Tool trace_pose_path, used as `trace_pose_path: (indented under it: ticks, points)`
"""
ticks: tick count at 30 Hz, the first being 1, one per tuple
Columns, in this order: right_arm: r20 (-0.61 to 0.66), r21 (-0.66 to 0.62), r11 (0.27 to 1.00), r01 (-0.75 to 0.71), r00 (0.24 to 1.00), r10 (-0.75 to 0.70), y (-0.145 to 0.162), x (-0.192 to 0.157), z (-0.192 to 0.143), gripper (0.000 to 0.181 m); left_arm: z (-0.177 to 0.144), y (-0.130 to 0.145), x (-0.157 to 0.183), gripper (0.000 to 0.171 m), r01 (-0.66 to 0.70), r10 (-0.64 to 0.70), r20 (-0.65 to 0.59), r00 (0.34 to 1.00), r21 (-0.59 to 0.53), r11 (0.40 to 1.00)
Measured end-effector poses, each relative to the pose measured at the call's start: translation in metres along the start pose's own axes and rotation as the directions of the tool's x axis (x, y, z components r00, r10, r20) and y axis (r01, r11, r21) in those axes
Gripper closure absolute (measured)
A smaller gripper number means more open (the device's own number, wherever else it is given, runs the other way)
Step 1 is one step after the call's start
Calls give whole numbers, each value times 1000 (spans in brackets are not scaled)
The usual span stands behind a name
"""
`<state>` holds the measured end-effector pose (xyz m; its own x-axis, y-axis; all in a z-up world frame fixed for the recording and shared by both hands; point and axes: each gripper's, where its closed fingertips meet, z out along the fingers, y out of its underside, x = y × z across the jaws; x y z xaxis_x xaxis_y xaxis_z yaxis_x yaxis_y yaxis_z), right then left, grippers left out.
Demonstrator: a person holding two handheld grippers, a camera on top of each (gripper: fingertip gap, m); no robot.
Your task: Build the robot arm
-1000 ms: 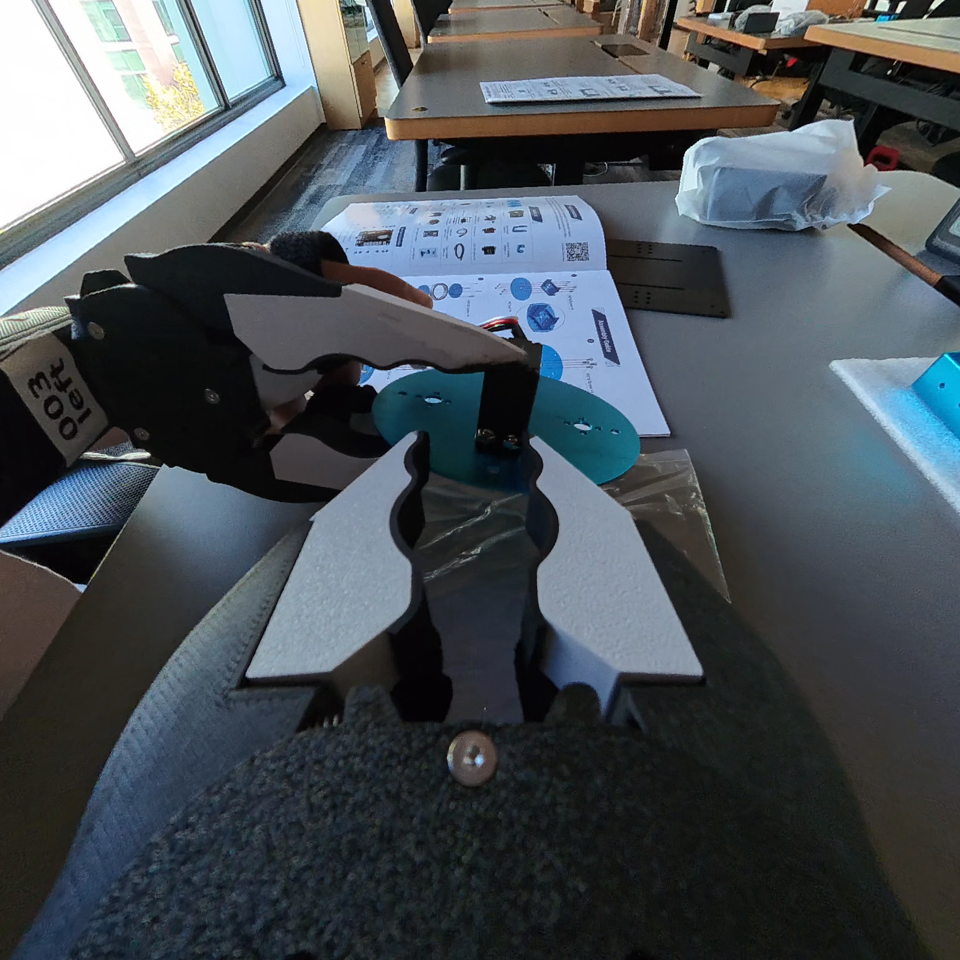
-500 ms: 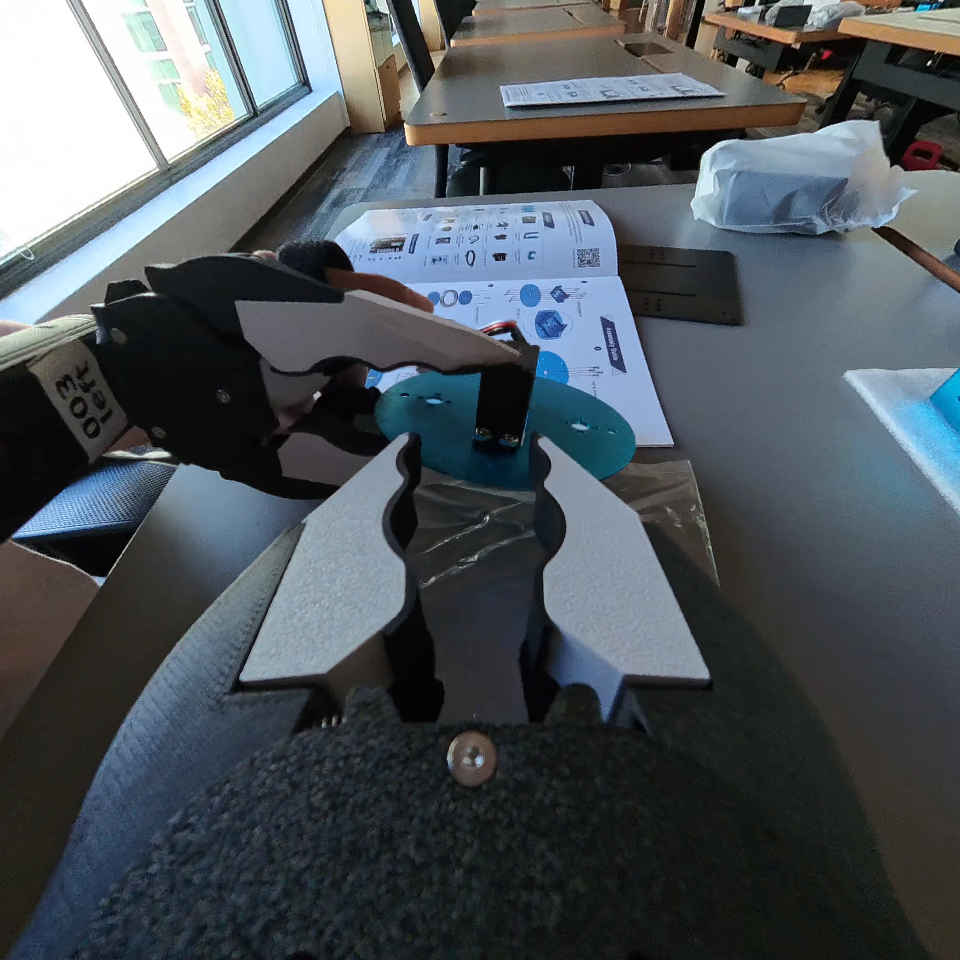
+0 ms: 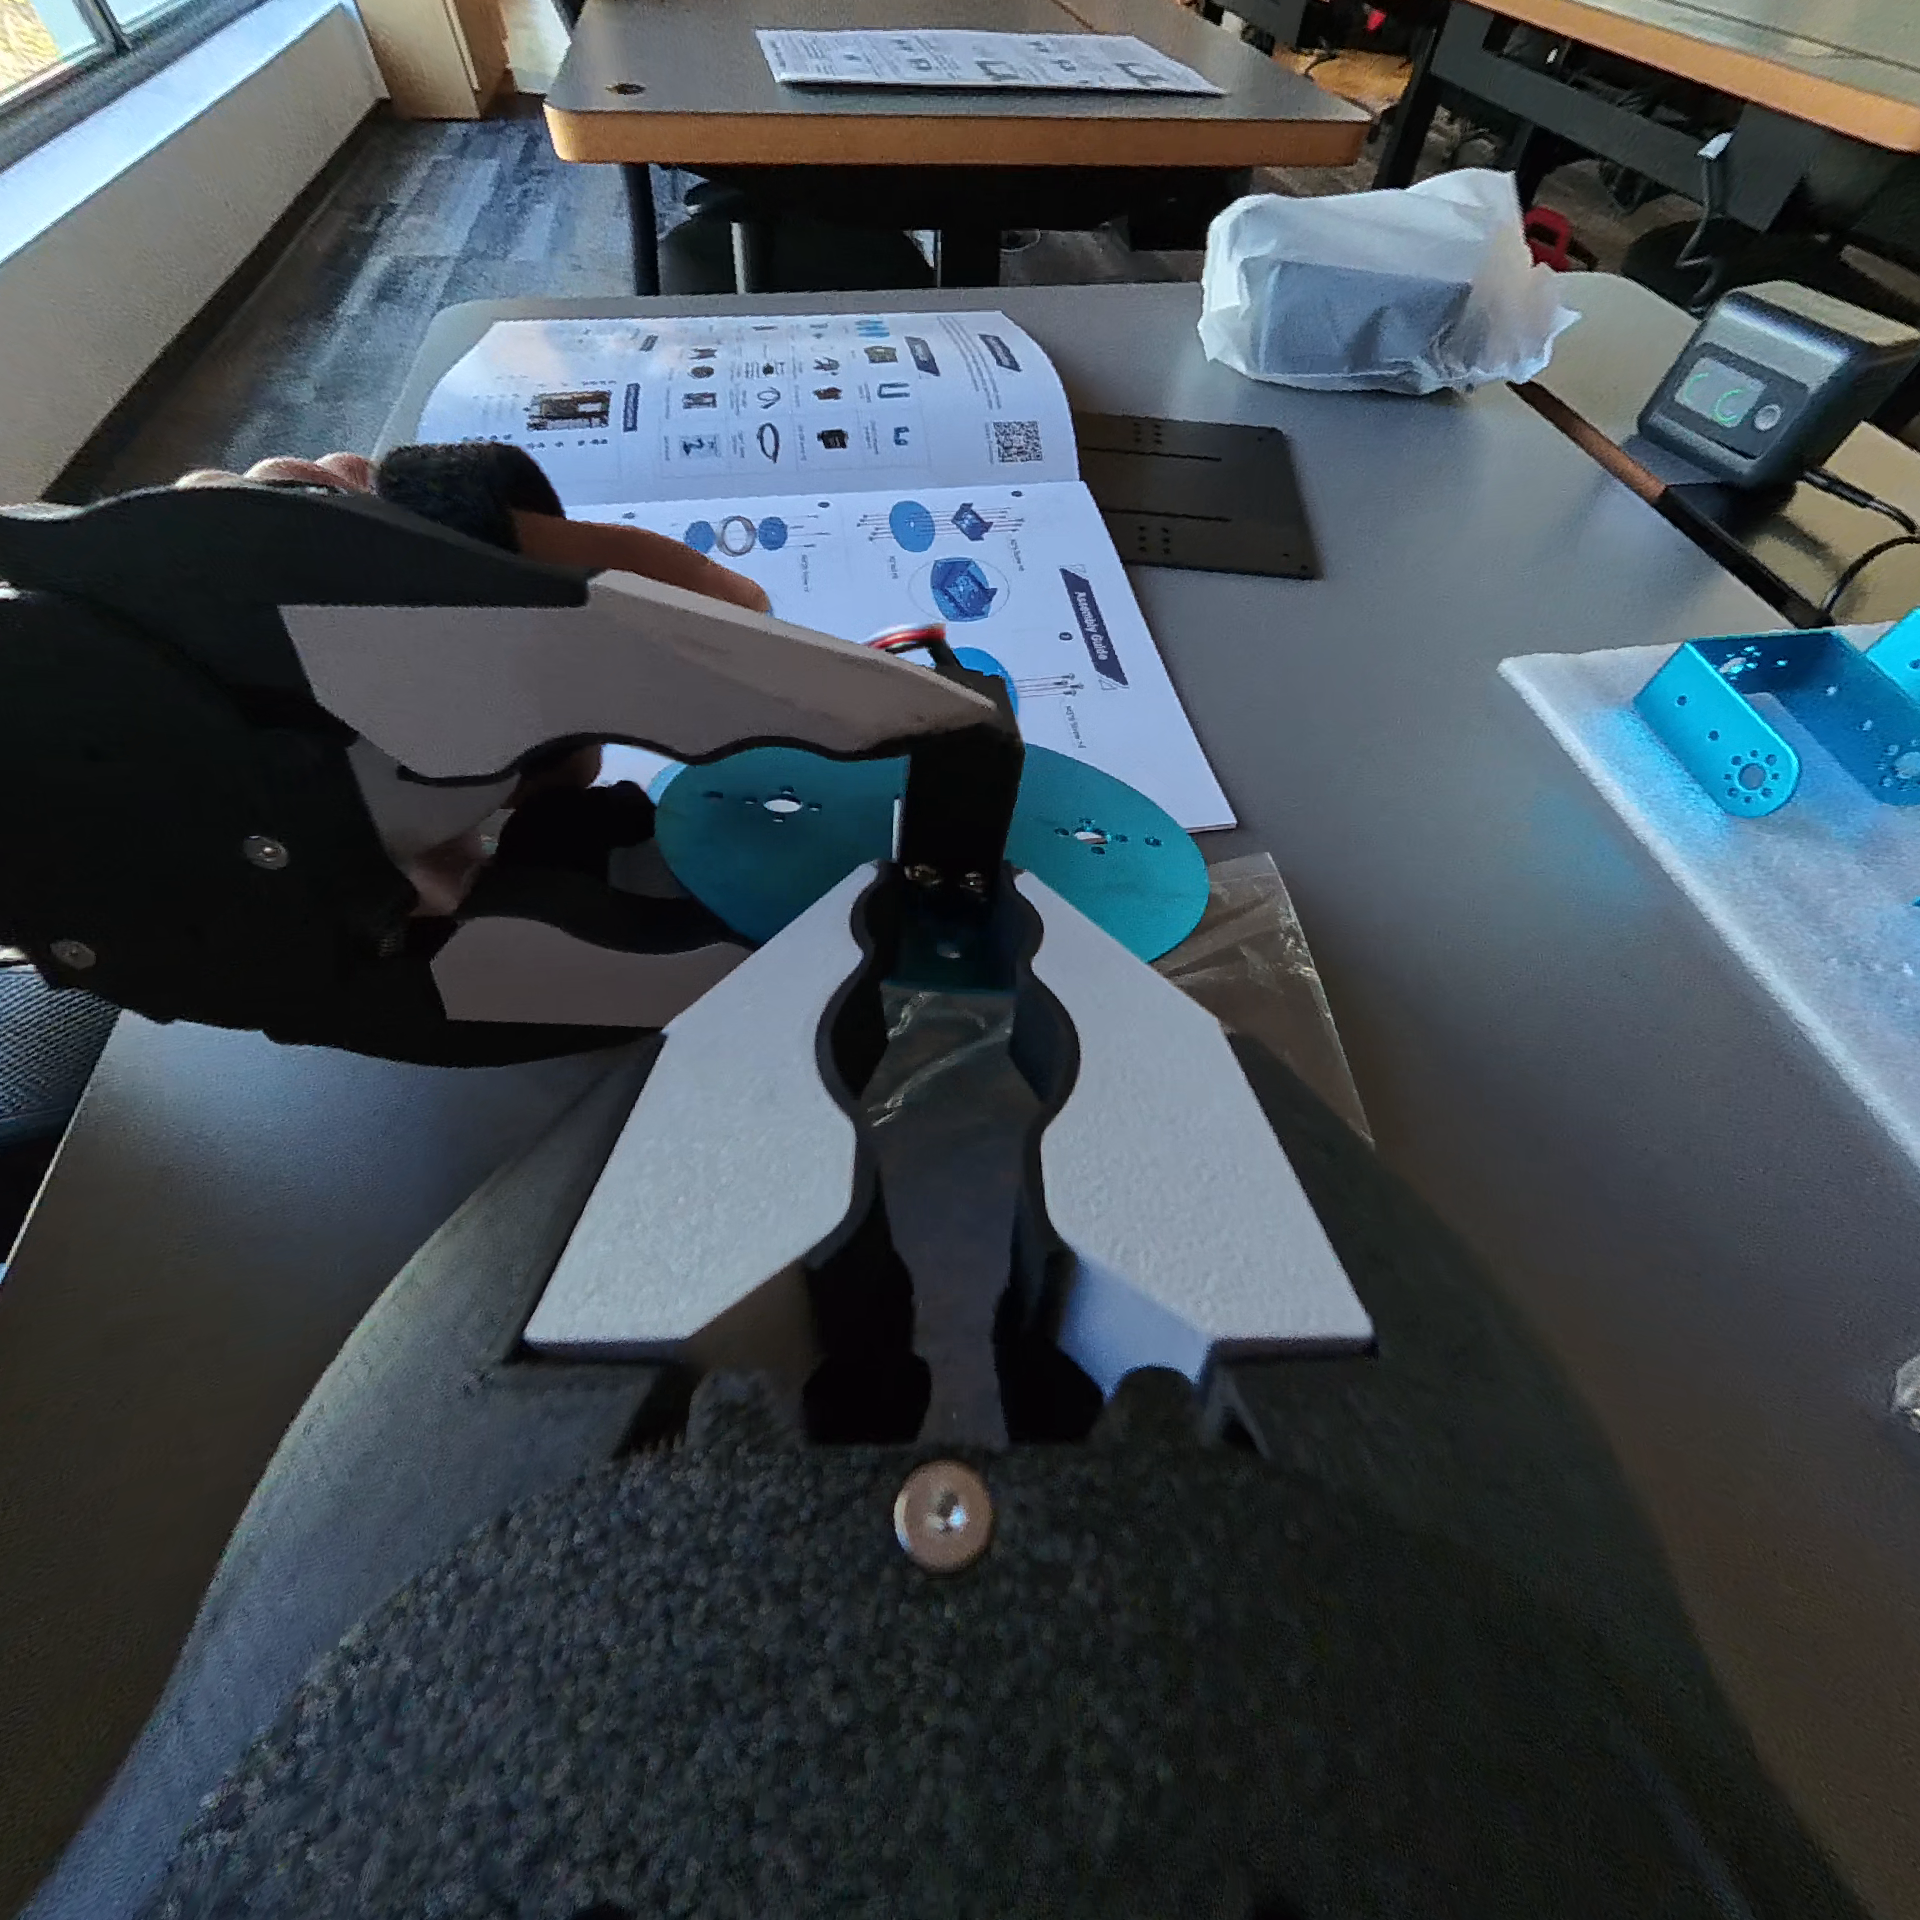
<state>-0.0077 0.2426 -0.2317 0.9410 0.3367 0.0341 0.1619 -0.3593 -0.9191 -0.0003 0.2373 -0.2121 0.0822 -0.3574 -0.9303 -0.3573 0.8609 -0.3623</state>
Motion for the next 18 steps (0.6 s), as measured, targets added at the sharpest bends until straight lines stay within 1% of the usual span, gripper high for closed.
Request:
trace_pose_path:
  ticks: [4,8,15,18]
  points:
    - [-83,-23,999,35,996,-36,2,3,1,164,3,1,0,136,-5,5,1,1000,-25,1000]
    - [-143,-29,999,44,988,-48,1,5,-1,164,5,0,-1,136,-1,1,3,1000,-26,1000]
    - [-182,-55,997,57,981,-67,5,6,-2,164,8,3,1,136,-5,5,-12,1000,-31,1000]
    - [-184,-32,997,68,980,-73,2,6,-2,164,8,3,-2,136,-19,19,5,1000,-28,999]
